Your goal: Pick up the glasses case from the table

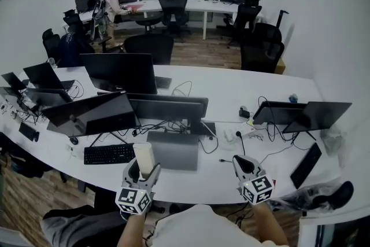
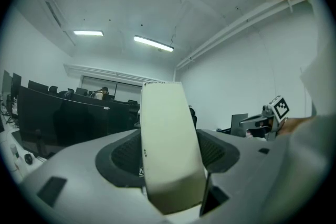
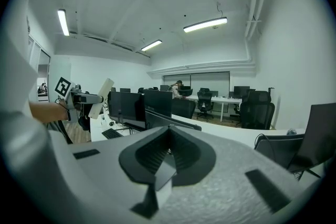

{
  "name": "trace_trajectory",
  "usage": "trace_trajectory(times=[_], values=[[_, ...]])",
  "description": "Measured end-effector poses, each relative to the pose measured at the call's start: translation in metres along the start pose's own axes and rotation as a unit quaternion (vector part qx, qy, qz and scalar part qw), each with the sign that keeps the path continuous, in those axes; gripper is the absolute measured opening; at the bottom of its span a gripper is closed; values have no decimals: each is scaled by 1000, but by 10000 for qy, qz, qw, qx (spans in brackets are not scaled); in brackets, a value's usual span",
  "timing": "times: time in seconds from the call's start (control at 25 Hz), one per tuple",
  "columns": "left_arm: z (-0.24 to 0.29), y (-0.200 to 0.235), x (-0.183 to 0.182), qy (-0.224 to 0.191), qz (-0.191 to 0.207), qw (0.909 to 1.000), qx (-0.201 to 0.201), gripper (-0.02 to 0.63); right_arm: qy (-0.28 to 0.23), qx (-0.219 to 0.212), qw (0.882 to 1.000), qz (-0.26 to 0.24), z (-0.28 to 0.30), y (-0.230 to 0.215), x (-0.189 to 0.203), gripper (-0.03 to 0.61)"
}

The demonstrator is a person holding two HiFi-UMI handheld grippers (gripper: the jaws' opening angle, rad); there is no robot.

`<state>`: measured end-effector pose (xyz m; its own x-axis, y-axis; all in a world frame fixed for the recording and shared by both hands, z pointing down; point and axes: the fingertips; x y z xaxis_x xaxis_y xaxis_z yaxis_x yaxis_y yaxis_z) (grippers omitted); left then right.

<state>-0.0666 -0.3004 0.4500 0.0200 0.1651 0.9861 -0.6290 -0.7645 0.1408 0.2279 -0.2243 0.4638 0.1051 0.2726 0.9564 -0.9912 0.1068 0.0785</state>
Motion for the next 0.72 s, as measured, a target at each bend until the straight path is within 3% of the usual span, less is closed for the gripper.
trace_trajectory(times=[0.72], values=[[-4, -1, 1, -99, -89, 9999, -21, 308, -42, 65, 10000, 45, -3, -2, -1, 2]])
Point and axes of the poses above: the fingertips, and each gripper's own axes: z forward along the fingers, y to its left, x out of its underside, and after that the axes turned 11 degrees about x, right-handed
